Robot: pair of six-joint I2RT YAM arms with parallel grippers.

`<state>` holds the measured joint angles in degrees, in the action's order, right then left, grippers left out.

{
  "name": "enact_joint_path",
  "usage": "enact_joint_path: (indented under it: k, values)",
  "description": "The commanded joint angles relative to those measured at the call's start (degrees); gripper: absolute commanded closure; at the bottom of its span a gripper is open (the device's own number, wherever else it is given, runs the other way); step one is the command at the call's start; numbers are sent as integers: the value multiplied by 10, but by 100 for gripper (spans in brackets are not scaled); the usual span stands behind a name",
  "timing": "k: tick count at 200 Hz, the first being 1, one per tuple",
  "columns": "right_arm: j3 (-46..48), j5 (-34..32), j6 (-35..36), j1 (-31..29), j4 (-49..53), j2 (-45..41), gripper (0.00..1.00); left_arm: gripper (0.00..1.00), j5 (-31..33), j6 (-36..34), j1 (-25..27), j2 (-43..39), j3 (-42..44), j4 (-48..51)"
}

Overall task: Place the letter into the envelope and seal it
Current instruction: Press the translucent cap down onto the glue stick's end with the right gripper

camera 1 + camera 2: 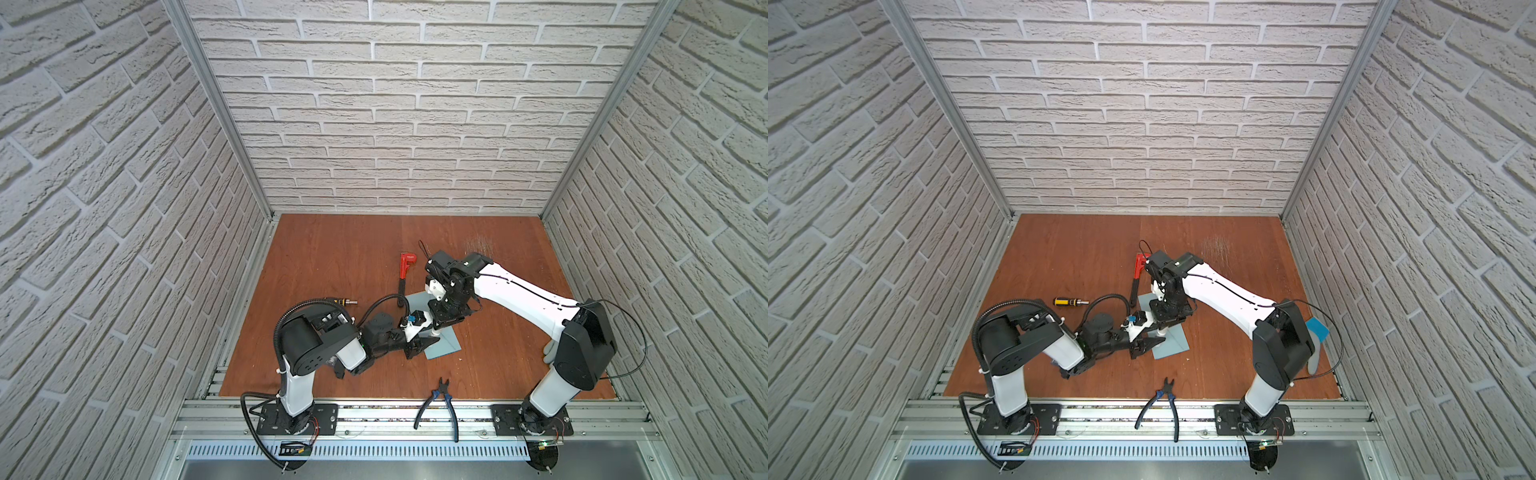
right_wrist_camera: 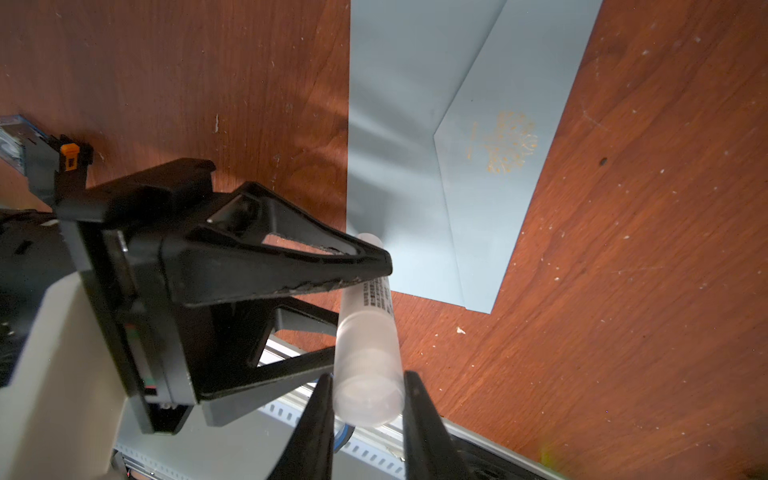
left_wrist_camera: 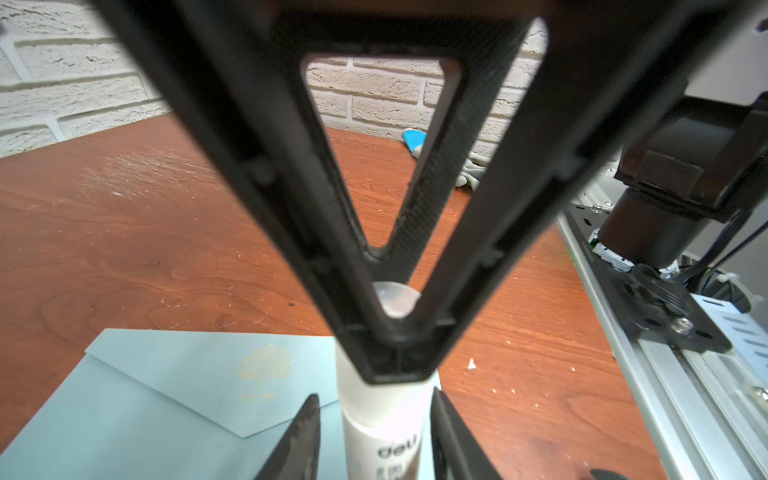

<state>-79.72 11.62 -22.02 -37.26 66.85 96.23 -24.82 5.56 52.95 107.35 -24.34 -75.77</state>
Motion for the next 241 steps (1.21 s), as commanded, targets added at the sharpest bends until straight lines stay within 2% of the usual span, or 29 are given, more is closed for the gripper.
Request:
enact_joint_path:
  k: [1,50,97,241]
  values:
    - [-16,-4,6,-4,11,-1,92,66,-12,-5,0,6,3,-35]
    - [-14,-5,4,-5,9,5,92,87,-15,-2,1,18,-3,-44]
    - [-8,-7,0,-15,5,19,92,99,-12,-4,1,28,-6,-46]
    - [30,8,-13,-21,-36,35,94,100,17,-11,2,15,-1,-46]
